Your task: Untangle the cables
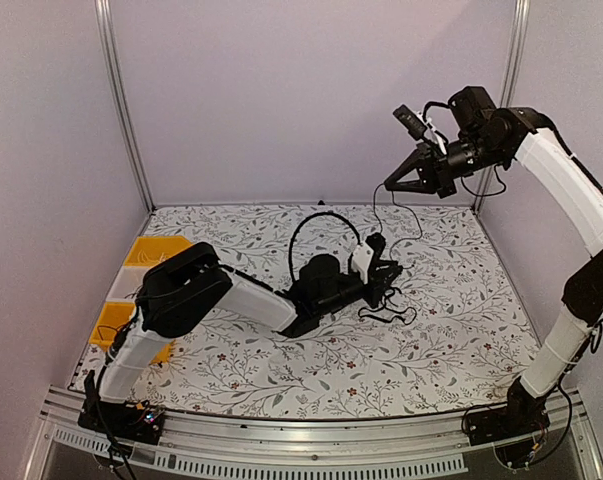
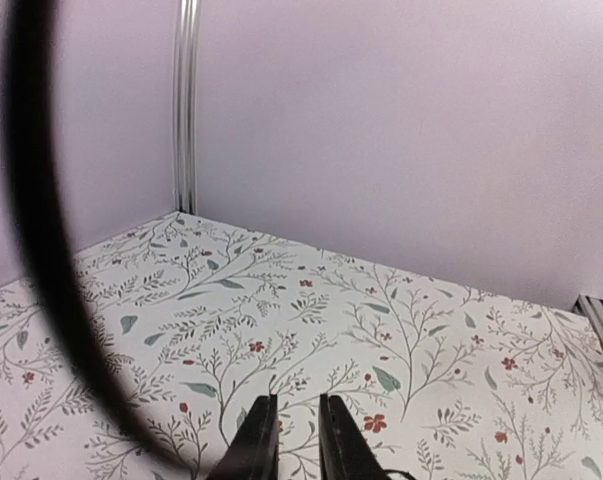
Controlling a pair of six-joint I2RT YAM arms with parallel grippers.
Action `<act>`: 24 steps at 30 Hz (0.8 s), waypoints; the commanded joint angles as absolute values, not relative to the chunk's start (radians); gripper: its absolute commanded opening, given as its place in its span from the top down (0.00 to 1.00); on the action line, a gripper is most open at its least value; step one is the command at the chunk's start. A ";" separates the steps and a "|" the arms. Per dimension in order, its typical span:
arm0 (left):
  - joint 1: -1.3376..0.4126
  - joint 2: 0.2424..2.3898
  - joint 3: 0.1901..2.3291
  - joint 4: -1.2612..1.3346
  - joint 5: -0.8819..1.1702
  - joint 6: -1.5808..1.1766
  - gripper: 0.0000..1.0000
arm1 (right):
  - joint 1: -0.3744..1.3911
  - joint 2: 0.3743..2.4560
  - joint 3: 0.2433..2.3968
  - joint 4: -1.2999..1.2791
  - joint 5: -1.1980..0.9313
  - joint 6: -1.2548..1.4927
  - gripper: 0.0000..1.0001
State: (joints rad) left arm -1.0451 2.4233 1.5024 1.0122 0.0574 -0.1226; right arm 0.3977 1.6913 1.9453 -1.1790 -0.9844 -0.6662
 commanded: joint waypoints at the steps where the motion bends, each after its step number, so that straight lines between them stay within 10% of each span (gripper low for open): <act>1: -1.057 2.489 1.512 0.988 0.089 -0.161 0.88 | 0.353 1.642 2.136 -1.195 -1.101 -0.696 1.00; 9: -1.059 2.505 1.476 0.932 0.081 -0.209 0.90 | 0.268 1.642 2.309 -1.135 -1.119 -0.652 1.00; 24: -1.060 2.106 1.076 1.079 0.038 -0.153 0.62 | 0.232 1.503 1.926 -0.942 -1.074 -0.603 1.00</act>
State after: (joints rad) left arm -1.0489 2.2723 1.1652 0.9882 0.0559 -0.1562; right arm 0.2340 1.5692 1.9850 -1.0008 -1.1007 -0.6113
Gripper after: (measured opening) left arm 0.364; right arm 0.010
